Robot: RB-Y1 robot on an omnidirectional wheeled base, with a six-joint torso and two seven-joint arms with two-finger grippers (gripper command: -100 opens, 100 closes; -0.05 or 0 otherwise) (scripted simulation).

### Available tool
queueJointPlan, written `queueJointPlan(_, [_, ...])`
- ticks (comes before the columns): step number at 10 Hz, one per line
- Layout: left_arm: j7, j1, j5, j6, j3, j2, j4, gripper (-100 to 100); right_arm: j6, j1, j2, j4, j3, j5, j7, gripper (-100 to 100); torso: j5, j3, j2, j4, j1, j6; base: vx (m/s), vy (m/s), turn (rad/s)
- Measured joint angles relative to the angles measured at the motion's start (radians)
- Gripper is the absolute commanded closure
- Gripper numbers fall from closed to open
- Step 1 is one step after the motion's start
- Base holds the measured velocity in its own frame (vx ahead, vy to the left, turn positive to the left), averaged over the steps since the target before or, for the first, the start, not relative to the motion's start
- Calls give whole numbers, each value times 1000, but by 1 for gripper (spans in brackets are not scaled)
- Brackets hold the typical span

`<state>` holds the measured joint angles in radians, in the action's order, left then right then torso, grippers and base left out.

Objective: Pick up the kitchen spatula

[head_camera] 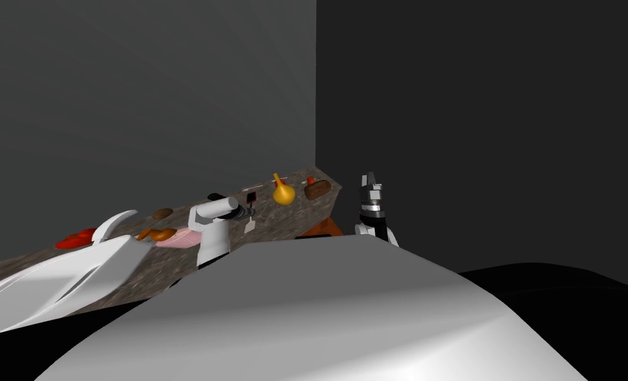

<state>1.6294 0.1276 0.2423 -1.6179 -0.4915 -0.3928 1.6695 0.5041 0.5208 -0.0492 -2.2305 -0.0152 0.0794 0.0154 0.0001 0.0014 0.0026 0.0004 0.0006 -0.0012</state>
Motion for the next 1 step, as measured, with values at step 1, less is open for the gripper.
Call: queueJointPlan(1, [2, 1, 0, -3, 0, -1, 1, 0, 0, 0, 0, 0, 0, 0, 0, 0, 0, 0, -1, 0, 0, 0, 0, 0, 0])
